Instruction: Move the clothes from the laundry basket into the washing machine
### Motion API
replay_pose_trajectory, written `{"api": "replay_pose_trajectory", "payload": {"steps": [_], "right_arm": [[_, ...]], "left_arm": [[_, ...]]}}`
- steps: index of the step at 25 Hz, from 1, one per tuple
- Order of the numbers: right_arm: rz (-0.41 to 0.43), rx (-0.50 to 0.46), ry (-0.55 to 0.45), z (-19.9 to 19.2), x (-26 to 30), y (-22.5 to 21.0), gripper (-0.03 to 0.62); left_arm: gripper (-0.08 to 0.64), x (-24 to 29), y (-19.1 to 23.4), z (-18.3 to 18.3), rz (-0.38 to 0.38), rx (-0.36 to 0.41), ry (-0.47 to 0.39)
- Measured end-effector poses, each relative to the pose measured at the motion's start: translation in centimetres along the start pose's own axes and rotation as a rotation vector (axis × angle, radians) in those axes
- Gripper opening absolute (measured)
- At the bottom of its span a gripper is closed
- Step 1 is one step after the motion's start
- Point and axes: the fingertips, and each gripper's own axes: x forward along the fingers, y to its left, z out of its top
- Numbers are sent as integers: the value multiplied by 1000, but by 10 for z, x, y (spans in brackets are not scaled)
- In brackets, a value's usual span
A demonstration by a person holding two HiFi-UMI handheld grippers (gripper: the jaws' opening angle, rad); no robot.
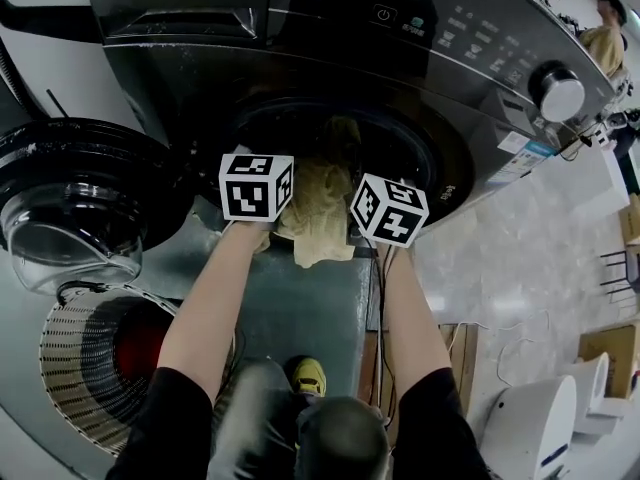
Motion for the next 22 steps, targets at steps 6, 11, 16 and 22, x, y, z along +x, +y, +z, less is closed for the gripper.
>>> {"api": "replay_pose_trajectory", "payload": {"steps": [6, 11, 16, 22], "right_arm": [[1, 22, -14, 3, -30, 5, 5], [15, 25, -37, 3, -51, 9, 5], [30, 27, -35, 7, -60, 11, 5], [110, 37, -14, 16, -65, 26, 3]], "left_arm": [[11, -31, -2, 1, 1, 6, -15], [11, -50, -4, 5, -10, 48, -48], [11, -56, -11, 12, -33, 62, -56], [11, -59, -20, 13, -52, 65, -21]]}}
